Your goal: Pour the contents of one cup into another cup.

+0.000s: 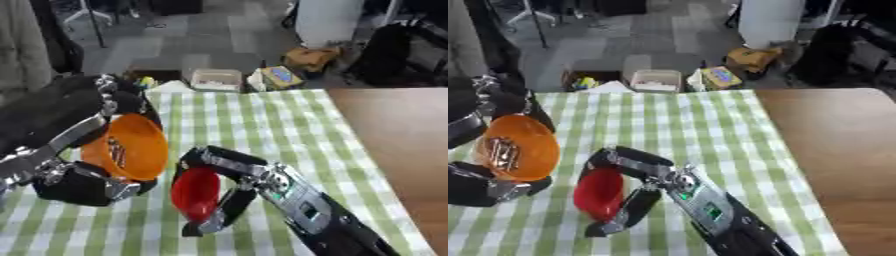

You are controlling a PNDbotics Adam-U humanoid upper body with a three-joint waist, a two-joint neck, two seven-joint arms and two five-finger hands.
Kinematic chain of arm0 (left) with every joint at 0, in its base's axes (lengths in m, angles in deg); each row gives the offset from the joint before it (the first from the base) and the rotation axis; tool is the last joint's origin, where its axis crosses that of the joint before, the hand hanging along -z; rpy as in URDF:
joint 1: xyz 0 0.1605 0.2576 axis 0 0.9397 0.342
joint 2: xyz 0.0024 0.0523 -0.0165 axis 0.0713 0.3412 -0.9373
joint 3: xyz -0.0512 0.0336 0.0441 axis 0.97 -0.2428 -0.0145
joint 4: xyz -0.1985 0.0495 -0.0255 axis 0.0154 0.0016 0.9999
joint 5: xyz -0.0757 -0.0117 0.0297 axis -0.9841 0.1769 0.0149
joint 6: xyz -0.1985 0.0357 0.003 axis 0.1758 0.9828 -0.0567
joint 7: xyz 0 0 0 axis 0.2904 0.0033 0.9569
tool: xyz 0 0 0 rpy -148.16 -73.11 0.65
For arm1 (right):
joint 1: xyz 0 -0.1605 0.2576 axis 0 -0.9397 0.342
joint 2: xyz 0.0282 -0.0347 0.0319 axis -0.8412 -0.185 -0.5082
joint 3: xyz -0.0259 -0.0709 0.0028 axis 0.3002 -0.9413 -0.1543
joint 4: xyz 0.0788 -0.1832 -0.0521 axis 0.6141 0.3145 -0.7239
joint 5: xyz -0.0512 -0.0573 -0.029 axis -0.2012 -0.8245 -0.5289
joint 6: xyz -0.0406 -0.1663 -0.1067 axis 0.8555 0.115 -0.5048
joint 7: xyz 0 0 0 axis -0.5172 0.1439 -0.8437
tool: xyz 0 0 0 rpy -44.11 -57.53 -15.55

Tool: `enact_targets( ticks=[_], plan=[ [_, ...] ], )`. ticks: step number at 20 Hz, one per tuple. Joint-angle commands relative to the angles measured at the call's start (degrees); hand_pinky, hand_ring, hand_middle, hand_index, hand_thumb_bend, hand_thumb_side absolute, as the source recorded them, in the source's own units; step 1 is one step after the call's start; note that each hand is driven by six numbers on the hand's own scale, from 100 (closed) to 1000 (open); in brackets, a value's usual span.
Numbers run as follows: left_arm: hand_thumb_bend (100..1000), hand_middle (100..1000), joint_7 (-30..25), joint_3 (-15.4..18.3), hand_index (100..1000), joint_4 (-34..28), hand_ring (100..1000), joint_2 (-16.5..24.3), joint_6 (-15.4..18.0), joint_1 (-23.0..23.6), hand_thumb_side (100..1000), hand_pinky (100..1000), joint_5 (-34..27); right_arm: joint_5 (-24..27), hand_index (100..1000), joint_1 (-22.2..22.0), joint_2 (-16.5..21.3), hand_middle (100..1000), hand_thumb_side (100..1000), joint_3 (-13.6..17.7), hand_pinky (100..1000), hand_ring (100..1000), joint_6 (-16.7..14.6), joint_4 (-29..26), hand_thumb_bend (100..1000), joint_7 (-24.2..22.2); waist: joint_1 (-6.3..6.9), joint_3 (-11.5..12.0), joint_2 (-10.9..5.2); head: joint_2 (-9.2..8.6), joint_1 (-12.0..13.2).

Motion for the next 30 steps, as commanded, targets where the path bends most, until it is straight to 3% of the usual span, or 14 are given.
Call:
enact_targets(
  ticks=[1,12,30],
  plan=[
    [511,289,-1.33,0.88,585,-1.01,675,-0.21,1.32,-0.92,100,100,3.15,0.33,453,0.86,-0.02,288,100,0.26,254,284,0.16,-1.14,181,0.19,0.09,-0.05,-1.12,-0.56,-0.08],
    [509,281,-2.03,-2.19,583,-1.01,671,-2.46,2.69,0.12,100,100,13.29,0.36,452,0.99,-0.18,288,100,0.28,253,283,0.29,-1.18,175,0.20,-0.08,-0.37,-0.95,-0.62,0.20],
    [534,269,-4.07,-4.17,582,-1.01,662,-3.10,4.61,0.87,100,100,17.71,0.36,451,1.05,-0.51,290,100,0.22,250,283,0.45,-1.29,168,0.23,0.07,-0.82,-0.69,-0.77,0.20]
  ],
)
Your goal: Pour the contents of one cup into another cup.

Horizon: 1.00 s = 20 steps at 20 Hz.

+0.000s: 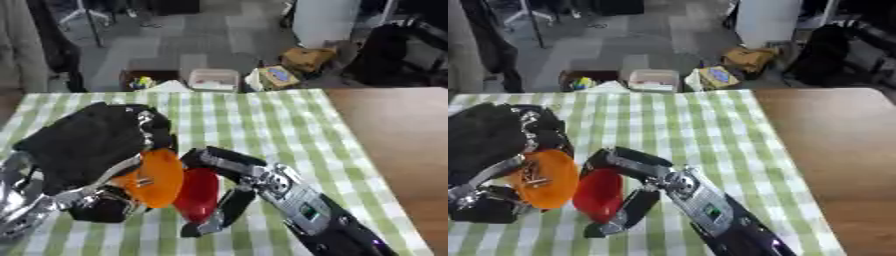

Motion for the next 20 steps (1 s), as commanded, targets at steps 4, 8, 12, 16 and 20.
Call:
enact_targets(
  ticks=[4,8,12,16,20],
  plan=[
    [538,262,-0.92,0.23,582,-1.00,657,0.49,0.65,-0.56,100,100,1.30,0.38,450,1.02,-0.04,290,100,0.20,249,284,0.23,-1.29,170,0.17,0.29,-0.07,-0.84,-0.75,-0.04],
    [545,253,-1.70,0.32,581,-1.00,653,0.65,1.72,-0.70,100,100,2.35,0.36,450,1.01,-0.06,290,100,0.20,248,284,0.26,-1.27,169,0.18,0.37,-0.12,-0.84,-0.79,-0.06],
    [554,245,-2.56,0.47,579,-1.00,651,0.83,2.71,-0.80,100,100,3.45,0.40,449,0.97,-0.10,290,100,0.25,247,285,0.26,-1.28,170,0.22,0.45,-0.17,-0.85,-0.84,-0.07],
    [563,241,-3.21,0.55,579,-1.00,651,0.87,3.27,-0.94,100,100,4.45,0.42,448,1.00,-0.10,290,100,0.18,247,285,0.28,-1.41,171,0.16,0.48,-0.18,-0.85,-0.85,-0.05],
    [572,231,-3.88,0.86,577,-1.00,656,0.83,2.76,-1.18,100,100,6.27,0.45,447,1.06,-0.16,290,100,0.09,246,286,0.31,-1.59,167,0.16,0.49,-0.28,-0.83,-0.92,-0.01]
  ],
)
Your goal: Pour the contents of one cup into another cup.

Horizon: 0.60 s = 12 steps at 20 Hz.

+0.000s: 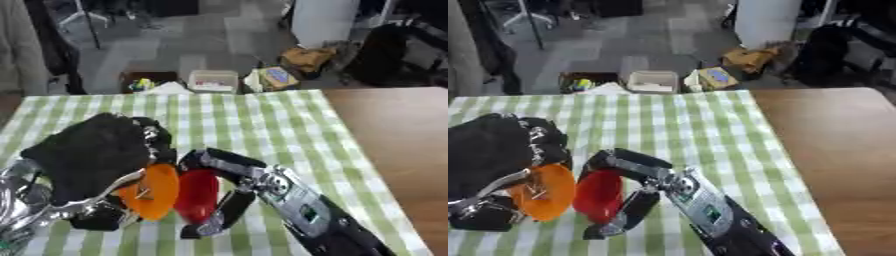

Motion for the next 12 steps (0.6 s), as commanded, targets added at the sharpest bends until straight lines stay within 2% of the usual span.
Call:
enact_targets(
  ticks=[1,12],
  plan=[
    [573,229,-0.48,1.12,576,-1.00,658,0.75,-0.49,-1.23,100,100,1.72,0.47,447,1.07,-0.16,290,100,0.06,245,286,0.20,-1.61,168,0.08,0.14,-0.07,-0.82,-0.65,0.00],
    [567,225,1.04,0.94,574,-1.00,678,-0.68,-3.56,-2.37,100,100,5.37,0.52,446,1.80,-0.84,291,100,-1.32,241,287,-0.05,-2.91,174,-1.28,-0.10,-0.59,-0.63,-0.69,0.08]
  ],
)
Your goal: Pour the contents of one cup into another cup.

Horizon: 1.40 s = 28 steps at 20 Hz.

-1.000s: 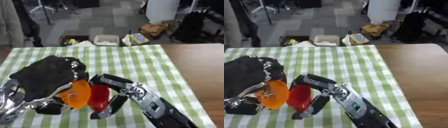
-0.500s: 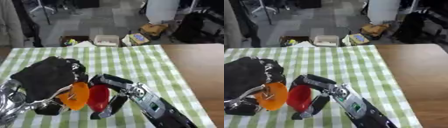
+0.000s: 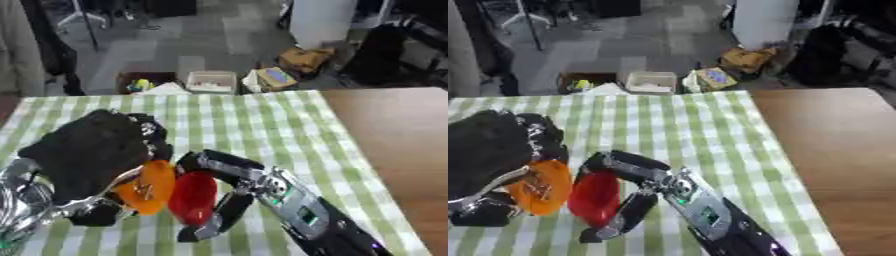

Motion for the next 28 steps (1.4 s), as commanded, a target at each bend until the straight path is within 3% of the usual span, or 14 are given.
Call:
enact_targets(
  ticks=[1,7,28],
  plan=[
    [566,224,0.59,0.85,573,-1.00,678,-0.04,-0.96,-1.42,100,100,1.18,0.31,446,1.37,-0.37,291,100,-0.36,241,287,-0.23,-1.86,175,-0.61,-0.03,-0.12,-0.79,-0.51,0.08],
    [578,217,0.44,0.08,573,-1.00,678,-0.89,-1.15,-2.01,100,100,2.35,0.08,446,1.67,-0.52,292,100,-0.65,240,287,-0.38,-2.27,174,-0.87,0.03,-0.51,-0.71,-0.59,0.21],
    [662,166,-1.50,-0.59,561,-1.00,696,-1.01,5.41,-2.56,100,100,9.92,0.15,444,1.51,-0.64,293,100,-0.71,236,286,-0.08,-2.27,172,-0.65,0.26,-0.73,-0.69,-0.50,0.17]
  ],
)
